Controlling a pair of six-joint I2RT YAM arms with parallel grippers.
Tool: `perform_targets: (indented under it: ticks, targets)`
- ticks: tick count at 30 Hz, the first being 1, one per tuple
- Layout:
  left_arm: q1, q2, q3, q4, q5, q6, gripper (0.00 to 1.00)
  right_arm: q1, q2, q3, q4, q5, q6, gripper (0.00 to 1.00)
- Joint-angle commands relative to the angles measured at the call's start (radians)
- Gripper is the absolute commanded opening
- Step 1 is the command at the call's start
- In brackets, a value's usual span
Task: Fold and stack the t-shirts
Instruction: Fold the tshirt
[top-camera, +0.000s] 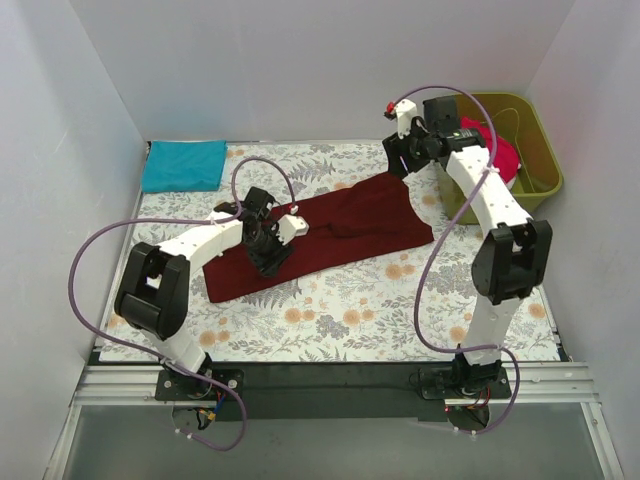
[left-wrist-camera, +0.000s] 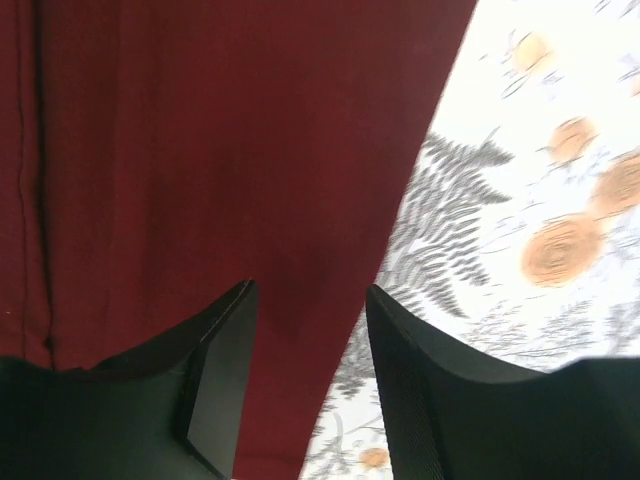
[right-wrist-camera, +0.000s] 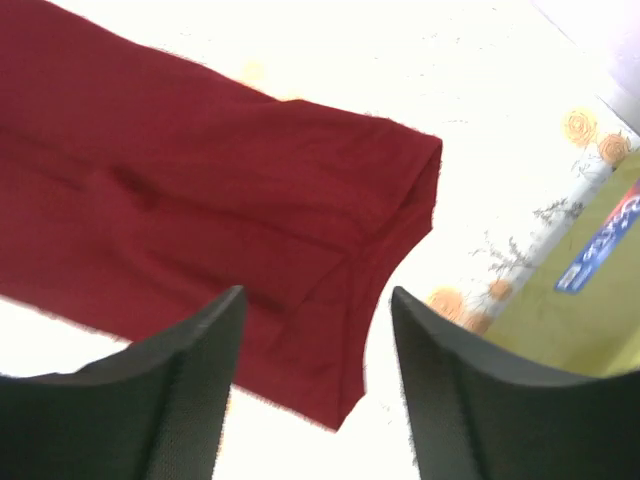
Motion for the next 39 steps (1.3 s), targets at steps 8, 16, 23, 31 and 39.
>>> perform_targets:
  ticks: [8,16,23,31,39]
  targets:
    - [-0.016,0.086,-0.059,-0.014,-0.067,0.202,0.42,-0.058,-0.181,-0.187,-0.167,-0.171,0.078,0.75]
    - [-0.247,0.079,-0.112,-0.1,0.071,0.069,0.4,-0.18,-0.194,-0.273,-0.258,-0.249,0.048,0.65]
    - [-0.5,0.212,0.14,-0.112,0.336,-0.244,0.39,-0.211,-0.2,-0.318,-0.265,-0.295,0.043,0.5]
    - [-0.465,0.114,0.365,-0.085,0.392,-0.347,0.44,-0.167,-0.111,-0.299,-0.245,-0.262,0.066,0.27]
    - [-0.234,-0.027,0.234,0.053,0.375,-0.462,0.46,-0.053,-0.017,-0.338,-0.106,0.025,0.11,0.14]
